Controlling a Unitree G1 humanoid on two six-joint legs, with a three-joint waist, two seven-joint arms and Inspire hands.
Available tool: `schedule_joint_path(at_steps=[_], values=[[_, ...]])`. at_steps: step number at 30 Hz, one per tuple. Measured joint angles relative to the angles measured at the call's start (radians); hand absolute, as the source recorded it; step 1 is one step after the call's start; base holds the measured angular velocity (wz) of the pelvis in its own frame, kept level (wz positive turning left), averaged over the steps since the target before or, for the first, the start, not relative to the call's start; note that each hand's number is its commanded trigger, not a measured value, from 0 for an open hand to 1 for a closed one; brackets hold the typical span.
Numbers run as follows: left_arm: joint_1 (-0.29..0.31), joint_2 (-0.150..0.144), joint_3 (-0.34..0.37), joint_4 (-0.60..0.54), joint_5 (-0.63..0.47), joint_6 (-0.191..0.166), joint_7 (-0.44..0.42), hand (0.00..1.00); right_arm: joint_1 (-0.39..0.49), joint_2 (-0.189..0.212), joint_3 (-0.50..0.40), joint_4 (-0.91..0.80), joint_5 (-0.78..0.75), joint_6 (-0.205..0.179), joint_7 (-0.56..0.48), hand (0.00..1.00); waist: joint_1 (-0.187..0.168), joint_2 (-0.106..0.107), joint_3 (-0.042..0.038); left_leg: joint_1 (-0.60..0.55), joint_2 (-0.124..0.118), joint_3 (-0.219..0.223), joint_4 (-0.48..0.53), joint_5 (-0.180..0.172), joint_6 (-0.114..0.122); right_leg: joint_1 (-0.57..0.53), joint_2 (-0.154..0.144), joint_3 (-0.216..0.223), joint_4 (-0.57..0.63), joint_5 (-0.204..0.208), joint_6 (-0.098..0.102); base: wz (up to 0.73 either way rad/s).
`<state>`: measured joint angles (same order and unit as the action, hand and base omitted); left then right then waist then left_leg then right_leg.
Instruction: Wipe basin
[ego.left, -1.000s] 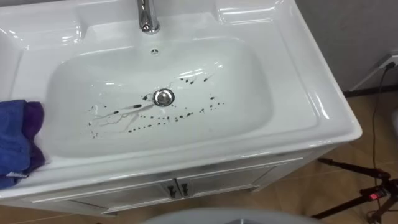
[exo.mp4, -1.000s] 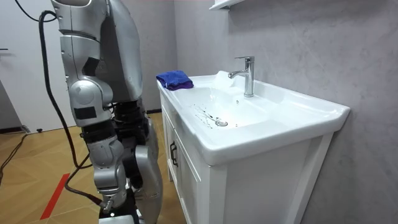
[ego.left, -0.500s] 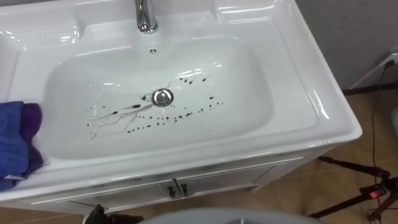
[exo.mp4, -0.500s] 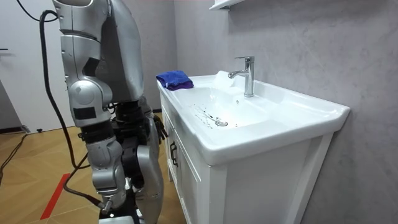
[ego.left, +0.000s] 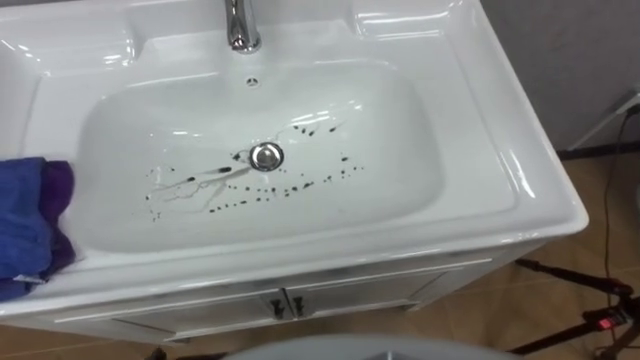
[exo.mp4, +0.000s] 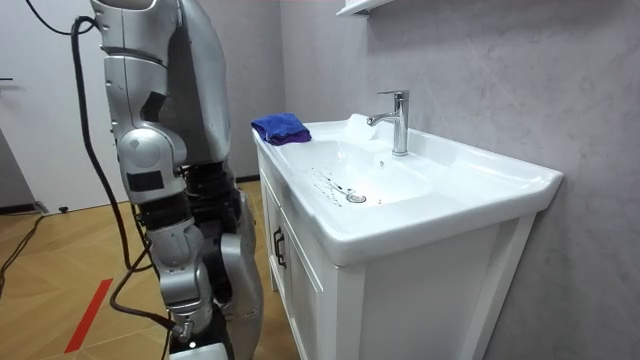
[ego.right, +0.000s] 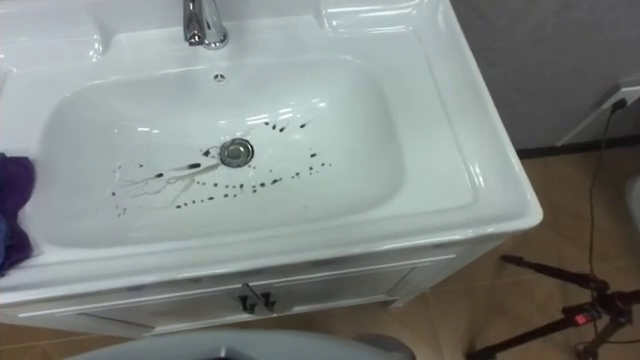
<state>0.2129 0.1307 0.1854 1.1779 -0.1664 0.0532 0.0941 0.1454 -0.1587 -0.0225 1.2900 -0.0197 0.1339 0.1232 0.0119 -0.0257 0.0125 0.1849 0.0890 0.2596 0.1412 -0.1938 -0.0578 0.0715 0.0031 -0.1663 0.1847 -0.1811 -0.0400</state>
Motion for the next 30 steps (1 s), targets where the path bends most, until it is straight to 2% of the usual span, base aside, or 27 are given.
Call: schedule_joint_path(at_steps=[2,3,7,12,17,23,28,30], values=[[0.002,-0.003,0.023,0.02,0.001,0.014,0.001,0.0,0.002,0.0,0.0,0.0,-0.002,0.005,0.0,0.0,0.004,0.001,-0.0031,0.0,0.0,0.0,-0.001,0.0,0.0,0.0,0.0,0.0,0.0,0.0,0.0,0.0],[0.002,-0.003,0.031,0.025,0.002,0.029,0.003,0.0,0.0,0.0,0.0,-0.001,-0.007,0.018,0.0,0.0,0.008,0.005,-0.0077,-0.001,0.0,0.0,-0.001,0.0,0.0,-0.001,0.0,0.0,-0.001,0.0,0.0,0.0],[0.013,-0.003,0.053,0.06,0.002,0.073,0.011,0.0,-0.006,0.001,-0.002,-0.001,-0.027,0.043,0.001,0.0,0.021,0.001,-0.0141,-0.004,0.0,-0.003,0.0,0.0,0.0,0.001,-0.001,-0.001,0.0,-0.001,0.0,0.03],[0.047,-0.004,0.088,0.062,0.001,0.119,0.034,0.0,-0.013,0.002,-0.003,0.004,-0.056,0.065,0.001,0.0,0.022,0.0,-0.0135,0.001,-0.001,-0.015,0.012,0.0,0.0,0.02,-0.006,-0.014,0.002,-0.005,0.001,0.1],[0.051,-0.005,0.154,0.061,-0.001,0.128,0.055,0.0,-0.014,0.003,-0.01,0.008,-0.059,0.078,-0.003,0.0,0.03,0.004,-0.0128,-0.001,0.002,-0.019,0.011,0.0,0.0,0.024,-0.005,-0.029,0.001,-0.006,0.0,0.11],[0.045,0.001,0.209,0.054,-0.006,0.144,0.111,0.0,-0.012,-0.002,-0.01,0.007,-0.064,0.087,-0.002,0.0,0.051,0.02,-0.0133,0.002,-0.001,-0.033,0.007,-0.001,0.0,0.033,-0.007,-0.041,0.002,-0.006,0.0,0.07],[0.053,0.011,0.25,0.039,-0.032,0.144,0.158,0.0,-0.011,-0.022,-0.01,-0.005,-0.065,0.085,-0.001,0.0,0.069,0.034,-0.0146,0.002,-0.003,-0.049,0.004,-0.001,0.0,0.033,-0.009,-0.047,0.005,-0.007,0.001,0.05],[0.057,0.017,0.277,0.004,-0.048,0.13,0.198,0.0,-0.011,-0.036,-0.012,-0.01,-0.059,0.076,-0.006,0.0,0.076,0.039,-0.0146,-0.005,-0.005,-0.06,0.005,0.0,0.0,0.032,-0.013,-0.062,0.006,-0.008,0.003,0.21]])
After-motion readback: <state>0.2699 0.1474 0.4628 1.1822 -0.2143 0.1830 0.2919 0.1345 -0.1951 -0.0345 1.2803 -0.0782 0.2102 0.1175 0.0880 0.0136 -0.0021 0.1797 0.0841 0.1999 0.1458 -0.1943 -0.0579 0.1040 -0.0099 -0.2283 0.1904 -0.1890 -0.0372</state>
